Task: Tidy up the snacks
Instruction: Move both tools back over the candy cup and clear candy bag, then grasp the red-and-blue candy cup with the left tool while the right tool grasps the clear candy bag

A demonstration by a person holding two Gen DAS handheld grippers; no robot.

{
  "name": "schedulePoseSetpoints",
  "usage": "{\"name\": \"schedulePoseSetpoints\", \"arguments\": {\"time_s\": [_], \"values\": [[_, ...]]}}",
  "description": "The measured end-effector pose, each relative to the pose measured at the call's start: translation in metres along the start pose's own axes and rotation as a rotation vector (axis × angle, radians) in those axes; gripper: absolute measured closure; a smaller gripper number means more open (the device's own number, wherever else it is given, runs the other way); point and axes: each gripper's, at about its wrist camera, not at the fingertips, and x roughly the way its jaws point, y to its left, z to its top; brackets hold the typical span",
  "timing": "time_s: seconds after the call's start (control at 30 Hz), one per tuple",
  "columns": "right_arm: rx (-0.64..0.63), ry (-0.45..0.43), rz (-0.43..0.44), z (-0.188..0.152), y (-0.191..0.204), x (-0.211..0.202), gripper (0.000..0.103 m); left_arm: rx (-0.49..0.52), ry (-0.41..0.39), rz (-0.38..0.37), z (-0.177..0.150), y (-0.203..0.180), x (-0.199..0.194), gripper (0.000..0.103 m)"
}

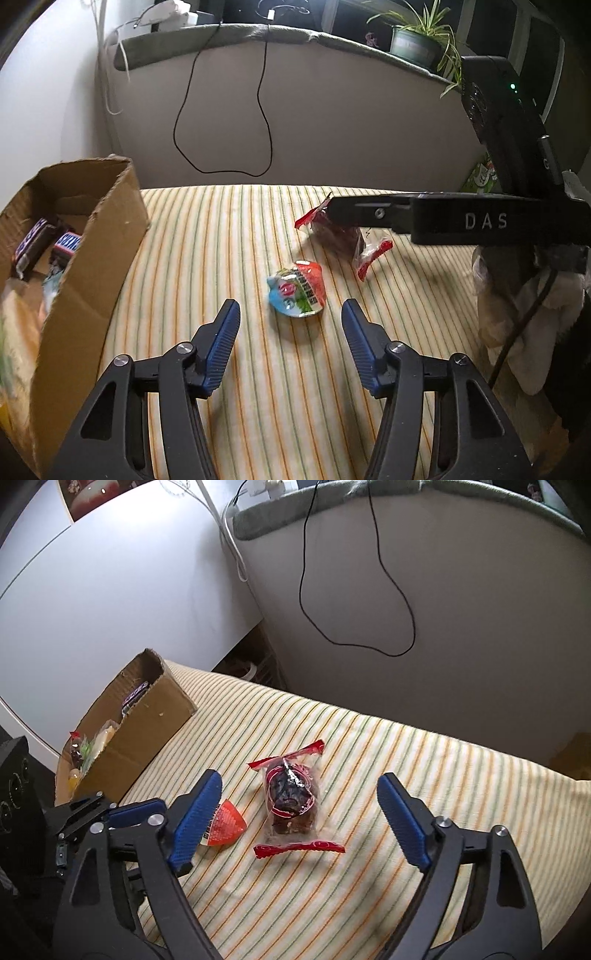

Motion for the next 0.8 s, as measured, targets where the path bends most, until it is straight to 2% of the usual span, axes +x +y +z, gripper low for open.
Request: {"name": "schedulePoseSetpoints", "arguments": {"time_s": [0.07,0.23,0.3,0.47,0.6,0.8], "values": [[-0.002,0.014,0.012,0.0,0.0,0.005,0.021,0.011,0.006,0.002,0.003,-0.003,0.005,0.046],[-0.016,0.031,0.012,0.001,0.002,0.012,0.022,0.018,0.018,0.009,0.006,-0.009,0.016,0.046],[-0.015,0.042,0.015,0.001,0.001,0.015,0.026,0.021,0.023,0.01,0.006,-0.011,0.02,0.047],[-0.013,0.064,0.018,0.0,-0.002,0.023,0.037,0.038,0.033,0.022,0.007,-0.016,0.029,0.053],[-0.014,0.069,0.01,0.0,-0.003,0.024,0.045,0.035,0.032,0.031,0.014,-0.014,0.03,0.064],[-0.022,0.078,0.009,0.0,-0.004,0.022,0.06,0.047,0.027,0.045,0.016,-0.019,0.034,0.067]]}}
